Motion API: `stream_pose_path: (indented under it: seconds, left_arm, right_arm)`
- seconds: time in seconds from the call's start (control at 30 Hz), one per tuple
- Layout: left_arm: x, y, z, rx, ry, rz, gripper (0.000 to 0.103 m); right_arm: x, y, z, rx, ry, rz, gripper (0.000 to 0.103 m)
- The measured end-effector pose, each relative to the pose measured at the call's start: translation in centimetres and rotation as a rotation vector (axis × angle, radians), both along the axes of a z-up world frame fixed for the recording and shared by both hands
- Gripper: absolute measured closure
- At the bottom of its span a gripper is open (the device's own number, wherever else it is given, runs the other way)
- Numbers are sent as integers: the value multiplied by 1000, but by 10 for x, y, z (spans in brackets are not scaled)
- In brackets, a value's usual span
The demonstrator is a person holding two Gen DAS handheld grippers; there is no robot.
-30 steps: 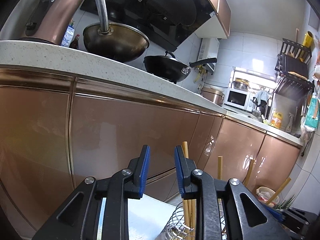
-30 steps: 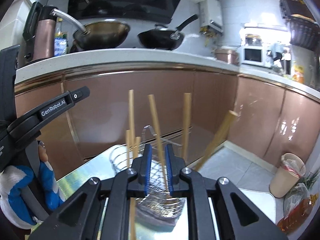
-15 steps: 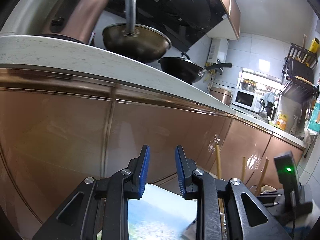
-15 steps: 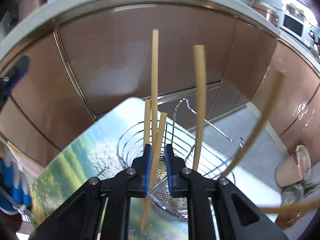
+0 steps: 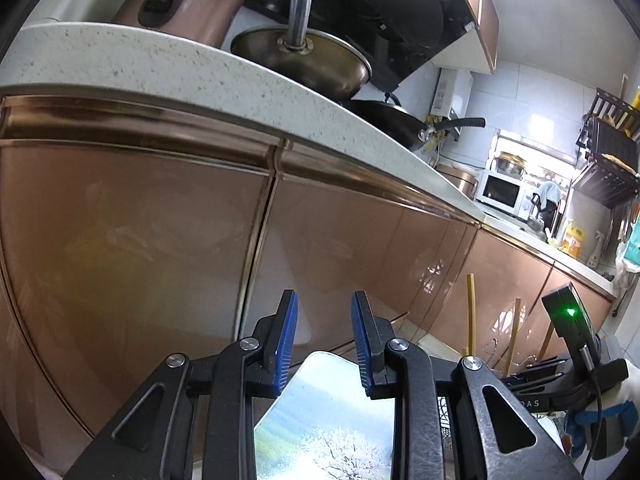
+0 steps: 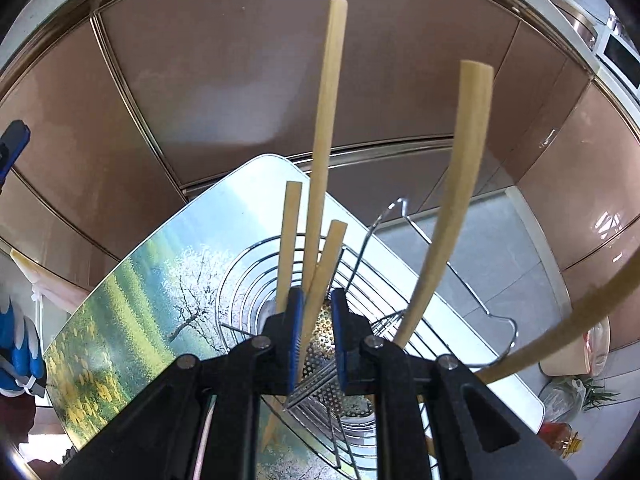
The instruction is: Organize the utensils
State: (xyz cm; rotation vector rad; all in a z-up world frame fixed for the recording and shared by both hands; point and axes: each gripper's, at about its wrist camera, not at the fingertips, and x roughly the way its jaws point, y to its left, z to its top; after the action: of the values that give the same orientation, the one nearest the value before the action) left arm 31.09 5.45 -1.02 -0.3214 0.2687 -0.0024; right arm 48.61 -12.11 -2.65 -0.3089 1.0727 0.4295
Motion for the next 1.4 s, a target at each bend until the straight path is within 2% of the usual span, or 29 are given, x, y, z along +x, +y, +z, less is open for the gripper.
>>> stream_pose_path:
  seconds: [0.1,0.23,0.37,0.43,0.53,0.93,1.17,1.4]
  left_arm:
    - [5,-5,-1,0,19,-39,77]
    - [20,-18,-2,-13,66,-146,77]
    - [52,-40,1,-45,153,-364,76]
    - [67,-50,-1,-66,205,-466,69]
    - [86,-62,-7,-83,267,-568,66]
    - [113,-83,-22,-70,325,-711,59]
    - [128,-86,-30,-112,343,-780,59]
    - [136,-81,-41,-199,352,-860,74]
  right_arm:
    - [0,-2,0,13,5,16,91]
    - [-2,-5,3,27,-8,35,92]
    - [-4,-12,13,78,-33,35,93]
    - [-5,-17,22,112,-50,33,93]
    - [-8,-19,32,122,-73,44,93]
    - [-9,-27,34,176,-83,43,94]
    - [-9,-28,36,176,-84,58,94]
    - [-10,-24,37,166,-80,66,94]
